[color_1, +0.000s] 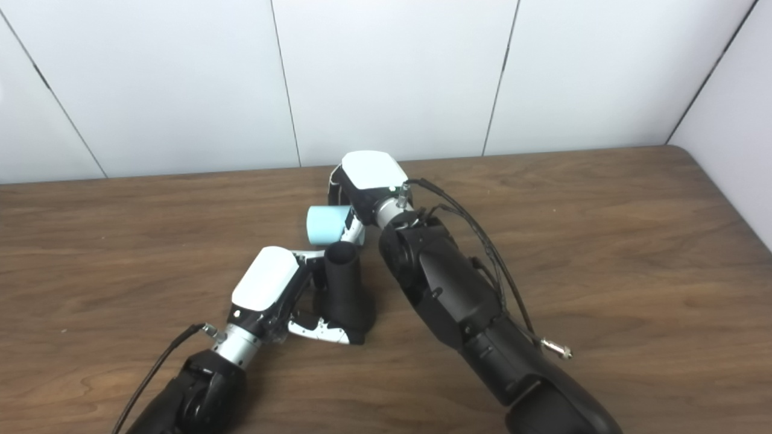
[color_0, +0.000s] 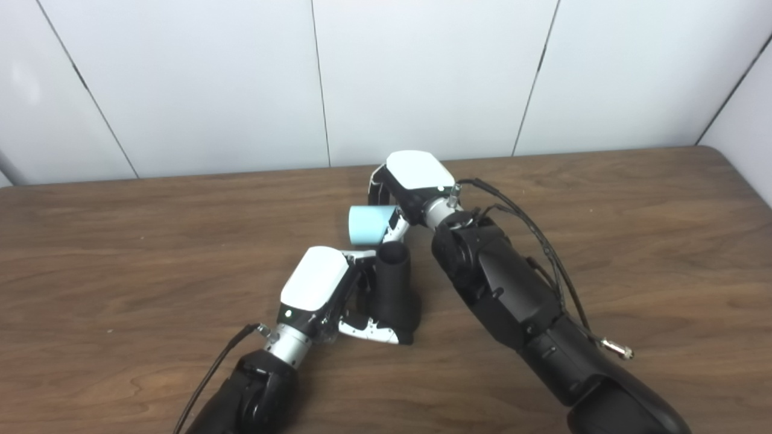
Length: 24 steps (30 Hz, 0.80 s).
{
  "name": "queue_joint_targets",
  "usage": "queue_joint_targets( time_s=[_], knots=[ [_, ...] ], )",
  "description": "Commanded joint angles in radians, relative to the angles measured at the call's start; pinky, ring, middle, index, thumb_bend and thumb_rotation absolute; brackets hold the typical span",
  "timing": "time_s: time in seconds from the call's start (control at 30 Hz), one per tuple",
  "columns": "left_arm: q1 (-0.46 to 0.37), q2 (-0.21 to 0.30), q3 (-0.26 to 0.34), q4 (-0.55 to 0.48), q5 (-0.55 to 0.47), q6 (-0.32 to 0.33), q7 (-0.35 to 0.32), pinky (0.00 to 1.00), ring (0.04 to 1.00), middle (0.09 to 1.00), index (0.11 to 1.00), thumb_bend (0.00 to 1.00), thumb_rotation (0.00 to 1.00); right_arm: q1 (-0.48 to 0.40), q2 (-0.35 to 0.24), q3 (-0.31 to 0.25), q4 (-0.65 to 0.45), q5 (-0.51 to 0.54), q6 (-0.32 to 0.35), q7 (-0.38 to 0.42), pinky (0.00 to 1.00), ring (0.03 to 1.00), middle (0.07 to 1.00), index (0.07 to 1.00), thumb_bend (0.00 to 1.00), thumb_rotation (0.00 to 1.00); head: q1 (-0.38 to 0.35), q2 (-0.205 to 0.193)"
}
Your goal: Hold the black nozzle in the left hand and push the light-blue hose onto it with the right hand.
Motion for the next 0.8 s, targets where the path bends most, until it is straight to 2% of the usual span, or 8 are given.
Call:
queue_joint_targets(
  time_s=[0.0, 0.47, 0.77],
  knots=[
    [0.145, -0.011, -0.055, 0.087, 0.009, 0.019, -0.046, 0.34, 0.432, 0.438, 0.508, 0.47, 0.00, -0.032, -0.015, -0.003, -0.025, 0.005, -0.024, -0.045, 0.28, 0.423, 0.567, 0.489, 0.49, 0.00, -0.001, 0.002],
    [0.147, -0.008, -0.055, 0.085, 0.010, 0.014, -0.042, 0.34, 0.438, 0.443, 0.506, 0.47, 0.00, -0.013, -0.042, 0.012, -0.039, 0.013, -0.025, -0.062, 0.29, 0.420, 0.556, 0.480, 0.49, 0.00, -0.001, 0.005],
    [0.149, -0.005, -0.057, 0.083, 0.012, 0.019, -0.052, 0.34, 0.429, 0.437, 0.508, 0.47, 0.00, 0.017, -0.035, -0.062, -0.141, 0.080, -0.036, -0.127, 0.28, 0.407, 0.557, 0.506, 0.49, 0.00, 0.000, 0.003]
  ],
)
